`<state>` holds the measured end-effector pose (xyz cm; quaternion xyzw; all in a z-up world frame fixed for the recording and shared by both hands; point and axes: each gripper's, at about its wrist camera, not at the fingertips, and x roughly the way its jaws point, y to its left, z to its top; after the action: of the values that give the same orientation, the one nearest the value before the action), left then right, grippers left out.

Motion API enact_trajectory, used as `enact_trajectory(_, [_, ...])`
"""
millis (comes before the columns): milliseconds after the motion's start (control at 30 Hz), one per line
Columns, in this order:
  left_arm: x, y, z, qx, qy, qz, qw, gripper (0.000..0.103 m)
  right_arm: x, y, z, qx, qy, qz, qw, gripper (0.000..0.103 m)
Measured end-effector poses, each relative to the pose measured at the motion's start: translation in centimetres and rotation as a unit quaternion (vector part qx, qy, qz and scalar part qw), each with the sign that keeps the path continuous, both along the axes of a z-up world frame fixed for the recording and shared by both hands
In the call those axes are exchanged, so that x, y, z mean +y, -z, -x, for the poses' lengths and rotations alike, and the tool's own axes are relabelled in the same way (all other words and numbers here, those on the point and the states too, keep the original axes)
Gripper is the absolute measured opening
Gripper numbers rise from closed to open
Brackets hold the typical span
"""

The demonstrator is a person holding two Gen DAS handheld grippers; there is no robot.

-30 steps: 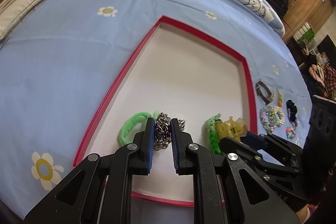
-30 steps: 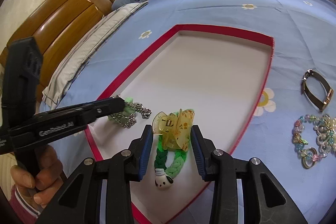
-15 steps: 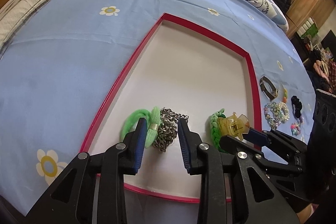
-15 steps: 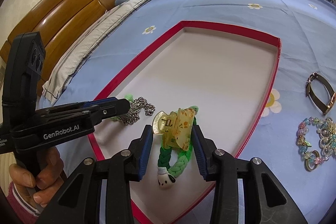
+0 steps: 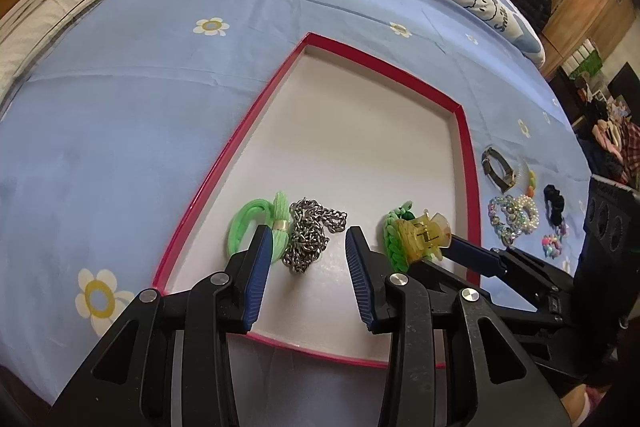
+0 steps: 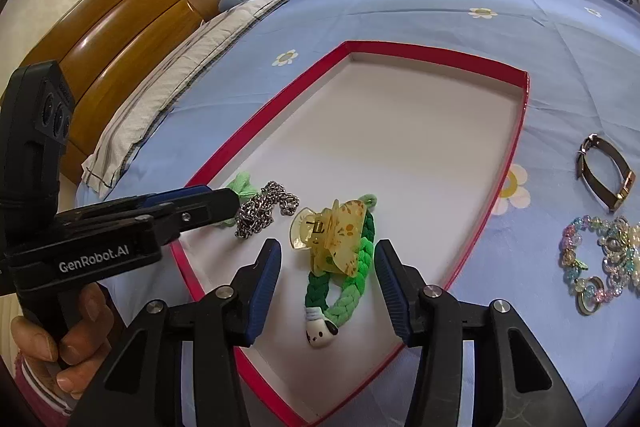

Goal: Organize jewelry
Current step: 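Carry the chain and claw clip into the red tray and open both tools, then withdraw both open tools from the tray toward the remaining jewelry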

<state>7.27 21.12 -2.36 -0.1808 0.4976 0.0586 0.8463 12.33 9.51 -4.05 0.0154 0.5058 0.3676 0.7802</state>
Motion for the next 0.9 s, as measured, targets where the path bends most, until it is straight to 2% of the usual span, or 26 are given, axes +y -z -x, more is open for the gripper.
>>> enact_trajectory(167, [-0.3,-1.3,0.6,-0.011,-0.001,0.002,0.9999,0.036,-1.3,-1.0,0.6,0.0,0.008,-0.012,1.0,0.051])
enact_trajectory(267, [-1.1,-2.3,0.7,-0.022,0.004,0.001,0.9998,0.042,-3.2,-2.0,1.2,-0.004,0.022,-0.025,0.999,0.057])
enact_trajectory(367, [-2.5,-3.0,0.5,-0.029,0.017,-0.003,0.9994,0.043,-5.7,-2.8,1.7,-0.011,0.044,-0.032,0.998,0.058])
enact_trajectory(633, [-7.5,-3.9,-0.8,-0.034,0.07,-0.004,0.997,0.043,-13.7,-3.8,2.1,-0.015,0.124,-0.037,0.991,0.06])
enact_trajectory(900, [-12.0,-3.7,-1.8,-0.026,0.116,-0.002,0.9929,0.043,-21.5,-3.4,2.7,-0.013,0.219,-0.024,0.975,0.06])
